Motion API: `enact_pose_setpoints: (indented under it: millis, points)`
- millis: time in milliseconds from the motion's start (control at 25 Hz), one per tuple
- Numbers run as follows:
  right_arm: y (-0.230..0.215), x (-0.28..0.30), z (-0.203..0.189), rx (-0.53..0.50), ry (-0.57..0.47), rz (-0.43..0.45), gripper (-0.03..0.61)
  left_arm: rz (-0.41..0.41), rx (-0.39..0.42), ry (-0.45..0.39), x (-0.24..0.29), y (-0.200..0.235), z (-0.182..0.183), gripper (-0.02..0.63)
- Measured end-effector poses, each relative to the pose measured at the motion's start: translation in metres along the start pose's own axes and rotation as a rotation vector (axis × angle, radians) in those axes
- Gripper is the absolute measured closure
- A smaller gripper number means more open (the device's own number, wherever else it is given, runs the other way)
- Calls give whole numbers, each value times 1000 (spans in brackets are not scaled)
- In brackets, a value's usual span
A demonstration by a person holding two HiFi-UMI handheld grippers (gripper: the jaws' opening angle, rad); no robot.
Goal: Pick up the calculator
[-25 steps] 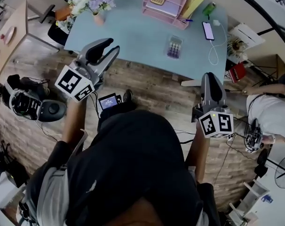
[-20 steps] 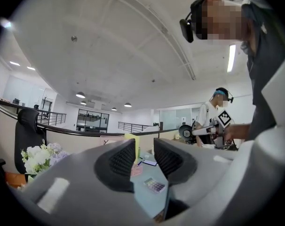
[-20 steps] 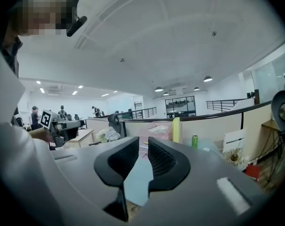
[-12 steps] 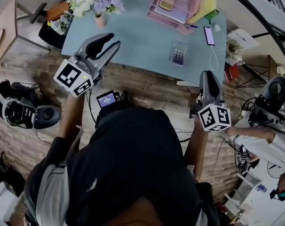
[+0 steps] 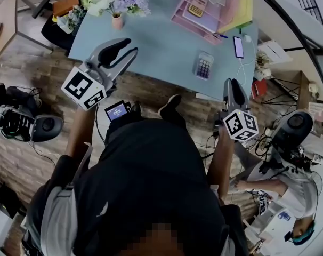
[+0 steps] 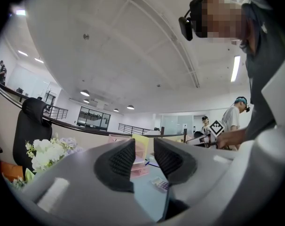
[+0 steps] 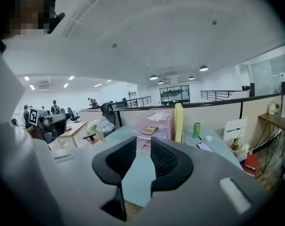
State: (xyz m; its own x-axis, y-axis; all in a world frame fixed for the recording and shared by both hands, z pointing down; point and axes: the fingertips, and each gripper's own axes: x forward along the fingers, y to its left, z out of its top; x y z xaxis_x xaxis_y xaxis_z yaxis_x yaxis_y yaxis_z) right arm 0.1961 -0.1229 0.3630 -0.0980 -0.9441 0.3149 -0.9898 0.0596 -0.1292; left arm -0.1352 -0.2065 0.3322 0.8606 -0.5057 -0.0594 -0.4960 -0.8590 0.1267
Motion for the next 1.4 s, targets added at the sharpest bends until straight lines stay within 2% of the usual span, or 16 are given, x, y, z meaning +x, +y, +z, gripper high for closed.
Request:
enact_pose_setpoints:
  millis: [240,480,720,1040,1200,1400]
  points:
    - [-17,39,-20,40,51,24,483,44,0,28,2,9,-6,459]
    - [-44,81,-59,97,139,30,439,73,2,70,13,11,-9,459]
    - [-69,120,-105,133,259,6,356,113,-14,113,20,19,-20,459]
    - [-99,169,-166,131,398,-37,241,153,-37,144,30,26,-36,459]
    - [-112,186,-196,153,468,-71,161,171,-53,158,35,28,-45,459]
    - [-128,201,-229,195,549,-128,118,193,-78,172,41,28,-57,459]
